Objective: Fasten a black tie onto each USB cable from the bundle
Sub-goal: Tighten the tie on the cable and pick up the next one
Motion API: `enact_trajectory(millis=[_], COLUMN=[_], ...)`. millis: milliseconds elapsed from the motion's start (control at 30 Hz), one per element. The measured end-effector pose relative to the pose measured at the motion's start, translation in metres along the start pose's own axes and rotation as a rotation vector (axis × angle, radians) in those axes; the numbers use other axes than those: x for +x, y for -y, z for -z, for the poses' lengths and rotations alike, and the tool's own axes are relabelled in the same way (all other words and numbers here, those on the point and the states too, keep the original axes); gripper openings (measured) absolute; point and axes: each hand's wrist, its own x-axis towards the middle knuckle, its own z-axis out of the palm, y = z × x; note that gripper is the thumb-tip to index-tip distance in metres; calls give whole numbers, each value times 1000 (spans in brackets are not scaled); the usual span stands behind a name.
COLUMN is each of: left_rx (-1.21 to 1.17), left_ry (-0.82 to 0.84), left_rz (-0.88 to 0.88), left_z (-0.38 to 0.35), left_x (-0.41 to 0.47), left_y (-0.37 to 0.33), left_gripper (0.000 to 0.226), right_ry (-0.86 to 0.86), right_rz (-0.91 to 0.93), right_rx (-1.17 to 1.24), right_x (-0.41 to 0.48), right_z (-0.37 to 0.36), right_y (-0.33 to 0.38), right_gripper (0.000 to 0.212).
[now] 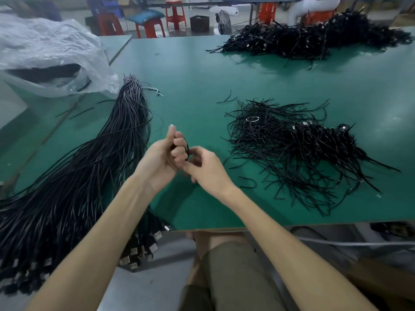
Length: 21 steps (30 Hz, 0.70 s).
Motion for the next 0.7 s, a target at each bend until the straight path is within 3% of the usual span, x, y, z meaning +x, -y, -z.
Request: enact_trajectory(millis=[167,367,467,700], left_rx=[-36,-21,48,82], left_ry=[22,94,52,47], left_rz=[-15,-108,-130,-93], left_z=[22,29,28,25], left_x=[-3,-10,-9,-8], left_y=[11,8,7,13], left_gripper=[29,17,16,19], right_ry=[-7,-27,-58,-78], right_rz=[8,43,38,10], right_rx=[-132,-95,-52,-124], right_x=[-5,-6,-7,-7], right_z=[-10,-10,-9,-16], right_y=[-9,-9,-8,-5], right_gripper=[21,17,19,39])
